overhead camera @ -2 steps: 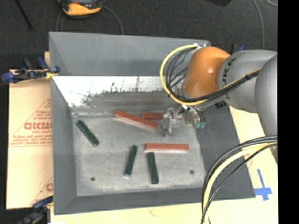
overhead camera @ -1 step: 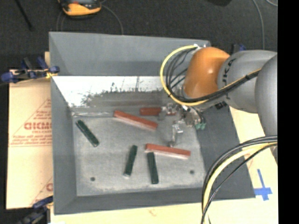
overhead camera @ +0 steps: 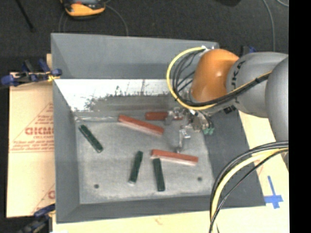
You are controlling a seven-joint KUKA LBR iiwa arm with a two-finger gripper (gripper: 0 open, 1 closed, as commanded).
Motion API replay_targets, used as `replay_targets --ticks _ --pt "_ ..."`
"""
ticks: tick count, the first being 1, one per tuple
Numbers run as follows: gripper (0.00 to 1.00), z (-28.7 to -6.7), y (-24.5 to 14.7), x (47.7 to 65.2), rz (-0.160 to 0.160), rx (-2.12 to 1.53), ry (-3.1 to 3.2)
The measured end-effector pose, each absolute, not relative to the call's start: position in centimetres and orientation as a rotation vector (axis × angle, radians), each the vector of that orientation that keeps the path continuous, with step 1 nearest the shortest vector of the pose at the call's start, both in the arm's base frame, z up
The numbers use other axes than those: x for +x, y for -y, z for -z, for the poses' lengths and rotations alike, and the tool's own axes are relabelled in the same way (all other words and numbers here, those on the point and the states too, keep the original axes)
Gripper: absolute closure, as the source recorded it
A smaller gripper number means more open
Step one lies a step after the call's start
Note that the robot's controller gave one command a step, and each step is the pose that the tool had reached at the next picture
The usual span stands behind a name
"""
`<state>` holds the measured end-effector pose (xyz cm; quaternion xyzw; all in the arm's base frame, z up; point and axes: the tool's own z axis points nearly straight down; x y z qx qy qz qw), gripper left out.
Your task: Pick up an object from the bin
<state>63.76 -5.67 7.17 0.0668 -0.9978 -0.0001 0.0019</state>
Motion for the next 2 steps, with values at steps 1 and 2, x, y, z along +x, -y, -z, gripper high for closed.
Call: replay_targets --ticks 1,2 --pt "1.00 -7.81 -4.03 61.54 0.002 -0.158 3.140" --pt "1.00 -7.81 -4.01 61.54 0.001 -0.156 3.141"
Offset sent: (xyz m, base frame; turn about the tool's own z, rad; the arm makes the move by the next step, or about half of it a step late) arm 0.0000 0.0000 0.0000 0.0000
